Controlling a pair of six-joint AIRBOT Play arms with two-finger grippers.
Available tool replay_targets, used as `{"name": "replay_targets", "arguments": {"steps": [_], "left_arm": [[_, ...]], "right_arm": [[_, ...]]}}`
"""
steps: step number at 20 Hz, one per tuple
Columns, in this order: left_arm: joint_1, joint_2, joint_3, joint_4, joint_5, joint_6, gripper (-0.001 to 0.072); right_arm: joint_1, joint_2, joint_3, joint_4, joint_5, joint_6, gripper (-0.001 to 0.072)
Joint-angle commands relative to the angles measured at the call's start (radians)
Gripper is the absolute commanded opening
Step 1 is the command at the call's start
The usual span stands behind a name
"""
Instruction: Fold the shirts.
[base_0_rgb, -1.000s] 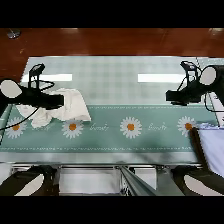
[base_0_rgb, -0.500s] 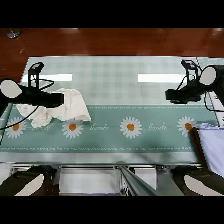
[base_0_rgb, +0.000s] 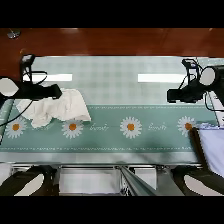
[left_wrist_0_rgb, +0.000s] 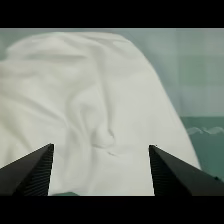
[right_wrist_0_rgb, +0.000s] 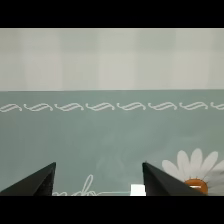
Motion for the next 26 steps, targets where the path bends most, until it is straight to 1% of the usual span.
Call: {"name": "replay_targets", "arguments": {"steps": [1, 2, 4, 6, 8, 9, 10, 12, 14, 17, 18, 19, 20, 21, 23, 26], "left_arm": [[0.104, 0.000, 0.043, 0.203, 0.004, -0.099, 0.0700], [0.164, -0.002, 0.040, 0.221, 0.018, -0.121, 0.0699], [0.268, -0.029, 0.028, 0.206, 0.029, -0.168, 0.0700], [0.328, -0.095, 0.026, 0.142, 0.038, -0.164, 0.0700], [0.331, -0.163, 0.026, 0.125, 0.095, -0.154, 0.0700], [0.327, -0.193, 0.027, 0.111, 0.115, -0.139, 0.0700], [0.322, -0.224, 0.027, 0.078, 0.121, -0.100, 0.0699], [0.307, -0.274, 0.027, 0.039, 0.087, -0.027, 0.0699], [0.294, -0.307, 0.027, 0.039, 0.027, 0.029, 0.0699], [0.292, -0.334, 0.027, 0.040, -0.066, 0.032, 0.0699], [0.292, -0.345, 0.027, 0.040, -0.095, 0.032, 0.0685], [0.292, -0.348, 0.027, 0.032, -0.119, 0.044, 0.0364], [0.291, -0.342, 0.029, 0.000, -0.133, 0.093, 0.0020], [0.292, -0.327, 0.035, -0.044, -0.135, 0.142, 0.0029], [0.292, -0.264, 0.056, -0.152, -0.103, 0.151, 0.0028], [0.292, -0.103, 0.142, -0.433, -0.053, 0.261, 0.0028]], "right_arm": [[-0.001, 0.000, 0.000, -0.028, 0.047, -0.003, 0.0624], [-0.001, 0.000, 0.000, -0.009, 0.059, -0.003, 0.0624], [-0.001, 0.000, 0.000, 0.034, 0.068, -0.014, 0.0624], [-0.001, 0.000, 0.000, 0.092, 0.061, -0.022, 0.0623], [-0.001, 0.000, 0.000, 0.180, 0.067, -0.074, 0.0624], [-0.001, 0.000, 0.000, 0.212, 0.072, -0.084, 0.0623], [-0.001, 0.000, 0.000, 0.225, 0.072, -0.084, 0.0624], [-0.001, 0.000, 0.000, 0.225, 0.058, -0.084, 0.0623], [-0.001, 0.000, 0.000, 0.224, 0.037, -0.076, 0.0623], [-0.001, 0.000, 0.000, 0.225, 0.019, -0.058, 0.0623], [-0.001, 0.000, 0.000, 0.224, 0.018, -0.058, 0.0623], [-0.001, 0.000, 0.000, 0.224, 0.021, -0.058, 0.0623], [-0.001, 0.000, 0.000, 0.224, 0.025, -0.058, 0.0623], [-0.001, 0.001, 0.000, 0.224, 0.026, -0.059, 0.0623], [-0.001, 0.016, 0.004, 0.220, 0.029, -0.059, 0.0623], [-0.001, 0.090, 0.030, 0.196, 0.020, -0.058, 0.0623]]}}
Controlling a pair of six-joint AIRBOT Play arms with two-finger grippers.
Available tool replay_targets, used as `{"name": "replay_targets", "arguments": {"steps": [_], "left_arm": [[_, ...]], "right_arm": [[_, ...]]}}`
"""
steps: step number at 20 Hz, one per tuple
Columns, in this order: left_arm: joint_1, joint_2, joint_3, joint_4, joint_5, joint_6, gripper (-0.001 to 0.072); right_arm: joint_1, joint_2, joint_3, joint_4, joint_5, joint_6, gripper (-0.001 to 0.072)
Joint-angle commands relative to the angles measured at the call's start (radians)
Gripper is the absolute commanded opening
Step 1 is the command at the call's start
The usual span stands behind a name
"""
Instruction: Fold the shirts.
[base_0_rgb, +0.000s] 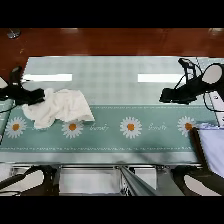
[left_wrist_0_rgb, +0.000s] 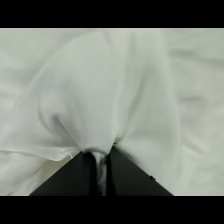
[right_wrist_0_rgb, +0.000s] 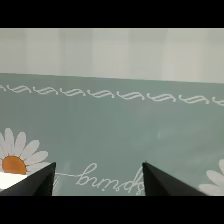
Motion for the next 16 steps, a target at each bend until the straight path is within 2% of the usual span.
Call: {"name": "replay_targets", "arguments": {"steps": [1, 4, 7, 11, 16], "left_arm": [[0.000, 0.158, 0.099, -0.320, 0.031, 0.122, 0.0028], [-0.003, 0.287, 0.241, -0.469, 0.021, 0.129, 0.0027], [-0.063, 0.393, 0.358, -0.453, 0.031, 0.127, 0.0026], [-0.148, 0.410, 0.576, -0.454, 0.091, 0.099, 0.0026], [-0.334, 0.394, 0.716, -0.453, 0.268, 0.113, 0.0026]], "right_arm": [[0.000, 0.087, 0.027, -0.020, -0.019, 0.003, 0.0623], [0.000, 0.210, 0.042, -0.019, -0.052, 0.018, 0.0623], [0.000, 0.321, 0.042, 0.008, -0.017, 0.003, 0.0623], [0.000, 0.472, 0.042, -0.002, 0.022, 0.033, 0.0623], [0.000, 0.601, 0.041, 0.058, 0.065, 0.052, 0.0623]]}}
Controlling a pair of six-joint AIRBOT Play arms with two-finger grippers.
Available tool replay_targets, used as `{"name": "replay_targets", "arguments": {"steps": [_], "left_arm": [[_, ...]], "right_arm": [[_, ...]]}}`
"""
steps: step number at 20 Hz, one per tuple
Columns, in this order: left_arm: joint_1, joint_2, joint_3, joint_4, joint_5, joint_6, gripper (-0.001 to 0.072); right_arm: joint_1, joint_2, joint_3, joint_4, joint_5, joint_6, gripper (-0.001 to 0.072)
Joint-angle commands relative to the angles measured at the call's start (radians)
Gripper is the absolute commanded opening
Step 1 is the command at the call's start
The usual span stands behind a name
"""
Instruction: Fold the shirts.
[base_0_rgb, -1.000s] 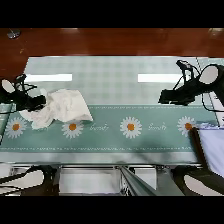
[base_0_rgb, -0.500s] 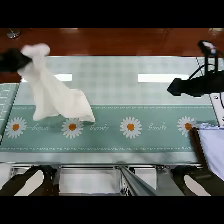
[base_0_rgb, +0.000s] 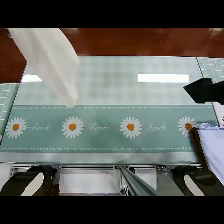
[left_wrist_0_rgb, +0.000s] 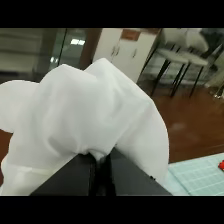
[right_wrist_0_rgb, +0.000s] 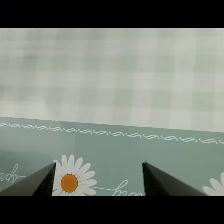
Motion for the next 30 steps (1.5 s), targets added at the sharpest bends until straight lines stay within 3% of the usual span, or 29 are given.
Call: {"name": "replay_targets", "arguments": {"steps": [1, 6, 13, 16, 21, 25, 26, 27, 28, 30], "left_arm": [[-0.151, -0.014, 0.073, -0.003, 0.125, 0.003, 0.0026], [-0.467, -0.121, 0.070, 0.068, 0.122, 0.004, 0.0026], [-0.643, -0.124, -0.256, 0.076, 0.184, -0.068, 0.0027], [-0.665, -0.113, -0.494, 0.077, 0.166, -0.073, 0.0028], [-0.544, -0.115, -0.873, 0.091, 0.040, -0.074, 0.0029], [-0.502, -0.131, -1.039, 0.092, -0.037, -0.144, 0.0031], [-0.478, -0.131, -1.036, 0.092, -0.079, -0.144, 0.0091], [-0.451, -0.130, -1.025, 0.095, -0.116, -0.143, 0.0422], [-0.412, -0.132, -0.998, 0.122, -0.161, -0.135, 0.0698], [-0.299, -0.130, -0.897, 0.214, -0.295, -0.133, 0.0703]], "right_arm": [[0.000, 0.090, 0.001, 0.010, 0.021, 0.024, 0.0623], [0.000, 0.114, 0.001, 0.000, 0.027, 0.042, 0.0623], [0.000, 0.113, -0.016, -0.012, 0.011, 0.047, 0.0623], [0.000, 0.113, -0.062, -0.012, 0.004, 0.051, 0.0623], [0.000, 0.098, -0.235, 0.056, -0.075, 0.069, 0.0623], [0.000, -0.020, -0.356, 0.170, -0.155, 0.069, 0.0623], [0.000, -0.069, -0.359, 0.189, -0.169, 0.068, 0.0623], [0.000, -0.126, -0.358, 0.209, -0.203, 0.058, 0.0623], [-0.002, -0.183, -0.354, 0.244, -0.236, 0.029, 0.0624], [-0.044, -0.285, -0.290, 0.282, -0.208, -0.047, 0.0624]]}}
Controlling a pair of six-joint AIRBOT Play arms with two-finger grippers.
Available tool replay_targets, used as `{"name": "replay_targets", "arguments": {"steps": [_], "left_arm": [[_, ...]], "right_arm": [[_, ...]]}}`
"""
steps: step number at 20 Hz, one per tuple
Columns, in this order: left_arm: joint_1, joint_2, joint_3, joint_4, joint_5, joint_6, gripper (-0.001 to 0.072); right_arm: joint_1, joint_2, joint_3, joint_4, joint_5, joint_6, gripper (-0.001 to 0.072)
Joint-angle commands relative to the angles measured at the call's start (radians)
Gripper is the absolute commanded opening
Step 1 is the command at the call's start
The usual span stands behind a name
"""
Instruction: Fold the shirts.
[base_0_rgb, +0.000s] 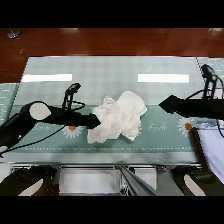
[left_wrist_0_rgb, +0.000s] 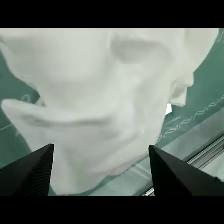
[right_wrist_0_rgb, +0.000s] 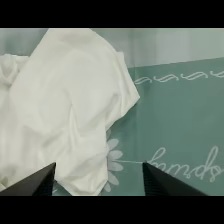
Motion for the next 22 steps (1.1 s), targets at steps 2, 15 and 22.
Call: {"name": "replay_targets", "arguments": {"steps": [2, 15, 22], "left_arm": [[0.269, 0.014, 0.177, 0.133, -0.242, 0.000, 0.0701], [0.364, -0.371, 0.103, -0.410, -0.340, 0.539, 0.0698], [0.140, -0.499, 0.206, -0.452, -0.334, 0.592, 0.0698]], "right_arm": [[-0.130, -0.180, 0.144, 0.068, 0.061, -0.103, 0.0624], [-0.418, -0.061, -0.227, -0.019, 0.064, -0.151, 0.0624], [-0.204, -0.062, -0.278, -0.005, -0.022, -0.086, 0.0623]]}}
